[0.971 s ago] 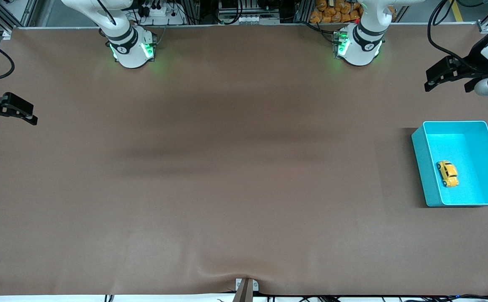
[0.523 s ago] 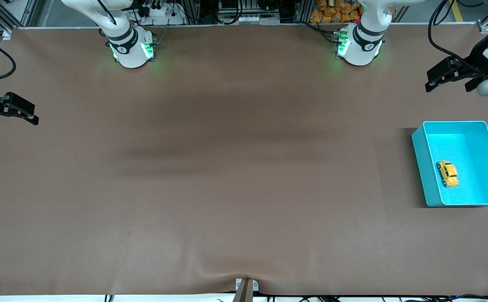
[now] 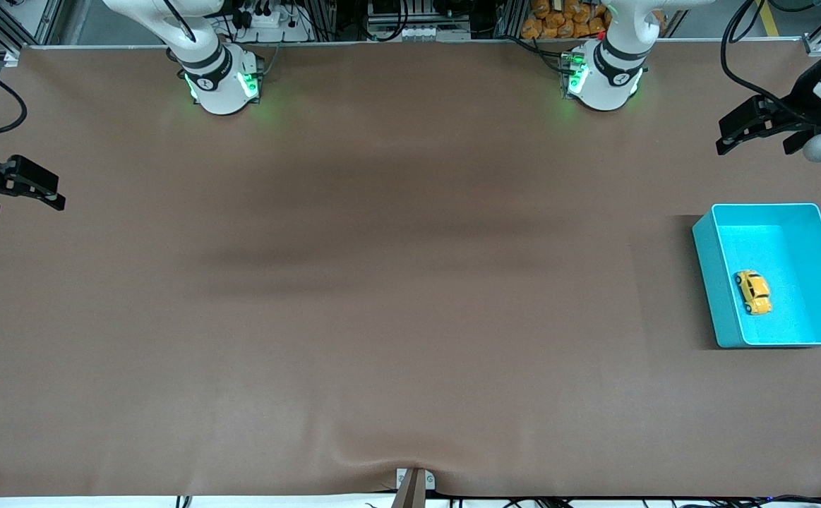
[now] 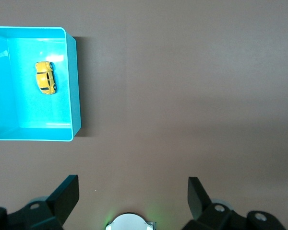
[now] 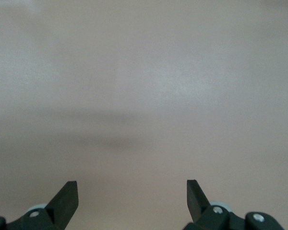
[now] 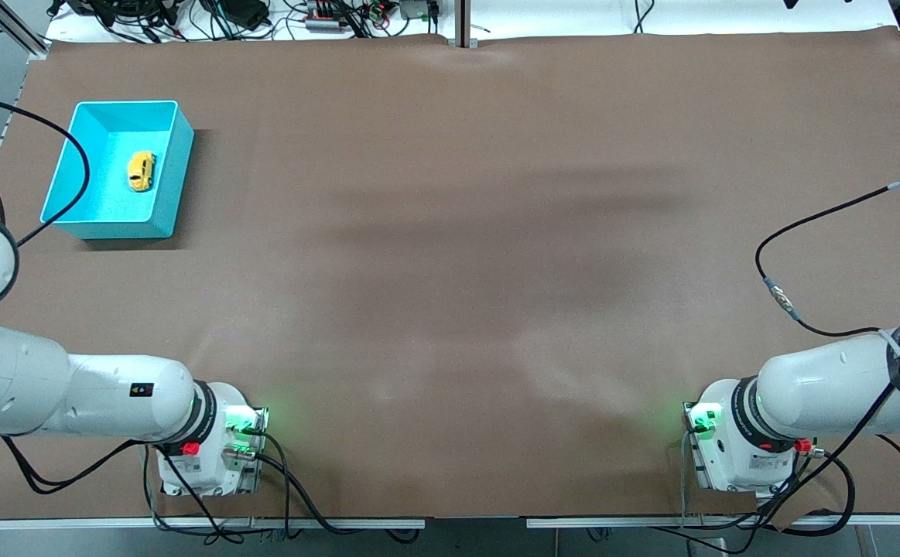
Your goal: Wind and store yellow beetle car
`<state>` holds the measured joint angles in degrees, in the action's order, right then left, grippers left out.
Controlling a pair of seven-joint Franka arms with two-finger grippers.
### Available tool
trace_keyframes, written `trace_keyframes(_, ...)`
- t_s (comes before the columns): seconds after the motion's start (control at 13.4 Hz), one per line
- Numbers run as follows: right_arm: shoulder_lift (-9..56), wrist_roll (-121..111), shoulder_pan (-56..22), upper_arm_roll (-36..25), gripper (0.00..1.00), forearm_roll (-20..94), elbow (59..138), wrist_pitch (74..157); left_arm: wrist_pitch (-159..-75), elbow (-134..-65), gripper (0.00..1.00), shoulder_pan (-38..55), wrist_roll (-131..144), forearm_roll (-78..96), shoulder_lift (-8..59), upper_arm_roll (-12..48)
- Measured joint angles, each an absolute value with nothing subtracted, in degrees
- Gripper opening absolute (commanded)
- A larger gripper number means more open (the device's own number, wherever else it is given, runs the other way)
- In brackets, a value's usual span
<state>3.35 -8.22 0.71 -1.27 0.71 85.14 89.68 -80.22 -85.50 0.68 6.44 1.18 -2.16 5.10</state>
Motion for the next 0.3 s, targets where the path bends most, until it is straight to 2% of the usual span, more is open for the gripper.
trace_keyframes(0.3, 3.3, -8.2, 0.4, -1.2, 1.00, 0.7, 85.1, 89.8, -80.1, -85.5, 1.00, 0.7, 6.4, 1.2, -2.2, 5.1)
